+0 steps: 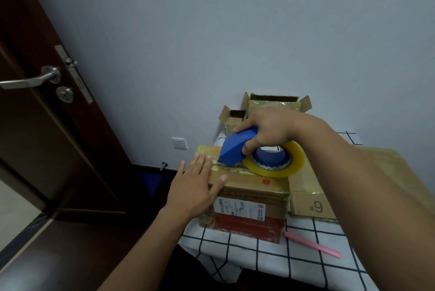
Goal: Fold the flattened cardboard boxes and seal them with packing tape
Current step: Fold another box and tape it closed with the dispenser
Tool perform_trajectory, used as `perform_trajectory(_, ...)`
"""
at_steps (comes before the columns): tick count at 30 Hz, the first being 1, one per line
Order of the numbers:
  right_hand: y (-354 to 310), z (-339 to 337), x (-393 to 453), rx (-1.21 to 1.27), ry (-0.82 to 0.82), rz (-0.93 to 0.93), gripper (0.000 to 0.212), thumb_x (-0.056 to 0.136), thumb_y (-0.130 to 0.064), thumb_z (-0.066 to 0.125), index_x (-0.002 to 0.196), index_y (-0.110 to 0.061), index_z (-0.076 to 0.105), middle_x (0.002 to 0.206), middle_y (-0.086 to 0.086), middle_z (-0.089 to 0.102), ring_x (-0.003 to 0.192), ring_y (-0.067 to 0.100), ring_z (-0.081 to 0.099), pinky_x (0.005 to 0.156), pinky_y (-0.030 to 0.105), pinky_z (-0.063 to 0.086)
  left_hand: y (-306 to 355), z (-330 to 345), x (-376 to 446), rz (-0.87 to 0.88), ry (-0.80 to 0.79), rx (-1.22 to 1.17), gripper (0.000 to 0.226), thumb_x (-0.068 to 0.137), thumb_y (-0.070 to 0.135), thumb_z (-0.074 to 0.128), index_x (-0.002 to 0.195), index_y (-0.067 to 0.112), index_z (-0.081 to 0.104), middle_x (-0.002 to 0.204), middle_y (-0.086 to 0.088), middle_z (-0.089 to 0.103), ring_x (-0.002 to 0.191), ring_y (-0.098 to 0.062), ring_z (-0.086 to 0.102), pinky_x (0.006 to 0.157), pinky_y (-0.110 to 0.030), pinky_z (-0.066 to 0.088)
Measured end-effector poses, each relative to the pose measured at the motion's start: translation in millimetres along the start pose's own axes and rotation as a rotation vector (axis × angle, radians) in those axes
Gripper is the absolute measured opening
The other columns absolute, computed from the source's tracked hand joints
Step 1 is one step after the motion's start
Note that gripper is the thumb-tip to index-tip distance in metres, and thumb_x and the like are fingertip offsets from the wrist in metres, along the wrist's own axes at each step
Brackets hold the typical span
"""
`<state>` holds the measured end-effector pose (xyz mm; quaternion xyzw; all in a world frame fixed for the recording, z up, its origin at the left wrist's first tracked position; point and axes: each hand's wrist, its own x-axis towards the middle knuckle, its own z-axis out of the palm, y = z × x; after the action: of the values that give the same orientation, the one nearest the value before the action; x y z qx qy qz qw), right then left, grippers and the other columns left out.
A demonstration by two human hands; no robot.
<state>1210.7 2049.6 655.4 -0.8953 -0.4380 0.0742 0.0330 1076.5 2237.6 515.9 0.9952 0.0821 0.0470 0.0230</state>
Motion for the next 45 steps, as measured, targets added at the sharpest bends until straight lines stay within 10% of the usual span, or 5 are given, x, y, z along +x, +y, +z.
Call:
perform_trajectory(7, -3, 2, 2, -0.007, 0.000, -0.001, 0.061, 0.080, -0.063, 0.065, 0.136, -0.044, 0.053, 0.110, -0.018, 0.051, 0.098, 0.012, 0.053, 0.090, 0.034, 0.045, -3, -3, 6, 0.094, -0.058, 0.030, 0.120, 0.069, 0.095, 0.010, 0.156, 0.015, -0.004, 0.164, -0.005, -0.007, 0.150, -0.016, -0.009, 0.123, -0.038, 0.001)
perform_trajectory(24, -26, -2, 19, 0.082, 0.039, 0.011, 0.057, 0.082, -0.060, 0.066, 0.135, -0.041, 0.055, 0.112, -0.012, 0.058, 0.089, 0.010, 0.050, 0.069, 0.026, 0.036, -54, -15, 20, 0.255, -0.060, 0.071, 0.119, 0.065, 0.095, 0.001, 0.157, 0.020, -0.001, 0.164, -0.002, -0.005, 0.150, -0.013, -0.007, 0.123, -0.037, -0.001)
perform_trajectory(38, -34, -5, 30, 0.114, -0.002, 0.051, 0.062, 0.083, -0.059, 0.066, 0.140, -0.039, 0.052, 0.128, -0.008, 0.058, 0.100, 0.014, 0.050, 0.082, 0.028, 0.038, -42, 2, 24, 0.115, 0.023, -0.189, 0.126, 0.057, 0.098, 0.046, 0.155, 0.029, 0.008, 0.161, 0.002, 0.020, 0.146, -0.016, 0.022, 0.117, -0.044, 0.029)
perform_trajectory(45, -26, -12, 17, 0.097, -0.057, 0.056, 0.058, 0.085, -0.057, 0.065, 0.139, -0.041, 0.052, 0.112, -0.010, 0.053, 0.100, 0.017, 0.052, 0.087, 0.032, 0.041, -35, -3, 25, 0.140, -0.031, -0.196, 0.130, 0.056, 0.096, 0.048, 0.156, 0.027, 0.001, 0.165, 0.002, 0.005, 0.150, -0.013, 0.006, 0.122, -0.039, 0.014)
